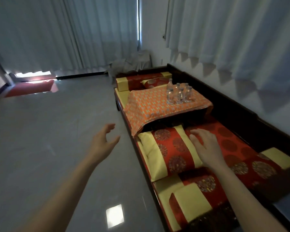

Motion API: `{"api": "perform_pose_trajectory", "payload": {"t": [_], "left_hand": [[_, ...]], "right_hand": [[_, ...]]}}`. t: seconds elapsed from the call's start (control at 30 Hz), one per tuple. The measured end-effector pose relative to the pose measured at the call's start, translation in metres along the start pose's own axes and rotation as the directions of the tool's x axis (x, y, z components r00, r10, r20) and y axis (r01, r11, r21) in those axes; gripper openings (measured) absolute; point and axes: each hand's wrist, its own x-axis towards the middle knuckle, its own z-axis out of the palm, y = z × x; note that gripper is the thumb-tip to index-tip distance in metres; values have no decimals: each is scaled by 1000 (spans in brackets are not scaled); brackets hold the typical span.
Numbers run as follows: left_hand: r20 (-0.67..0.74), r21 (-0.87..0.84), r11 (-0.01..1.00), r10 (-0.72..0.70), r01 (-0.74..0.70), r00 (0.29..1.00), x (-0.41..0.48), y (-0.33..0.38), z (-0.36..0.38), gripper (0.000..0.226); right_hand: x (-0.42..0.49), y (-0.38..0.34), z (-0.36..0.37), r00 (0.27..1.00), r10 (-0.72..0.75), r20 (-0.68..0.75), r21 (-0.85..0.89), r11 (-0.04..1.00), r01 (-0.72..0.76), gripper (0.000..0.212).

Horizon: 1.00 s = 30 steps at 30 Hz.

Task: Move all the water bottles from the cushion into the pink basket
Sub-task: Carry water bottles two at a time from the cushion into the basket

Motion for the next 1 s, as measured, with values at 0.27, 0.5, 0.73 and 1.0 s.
{"api": "perform_pose_trajectory", "payload": {"t": [0.27, 0.5, 0.73, 1.0], "left_hand": [[-29, -26, 996, -83, 82, 996, 88, -71, -13, 47], [1, -47, 988, -147, 147, 989, 200, -118, 7, 41], [10, -60, 977, -206, 206, 978, 315, -169, 16, 39], [59, -93, 967, -234, 239, 970, 466, -232, 30, 29]], "right_hand": [[98, -39, 90, 996, -44, 75, 28, 999, 42, 40], [205, -29, 155, 996, 16, 89, 8, 1000, -17, 43], [328, -41, 223, 986, 20, 163, 40, 999, -27, 37], [452, -53, 295, 995, 25, 98, -8, 1000, -24, 30]]}}
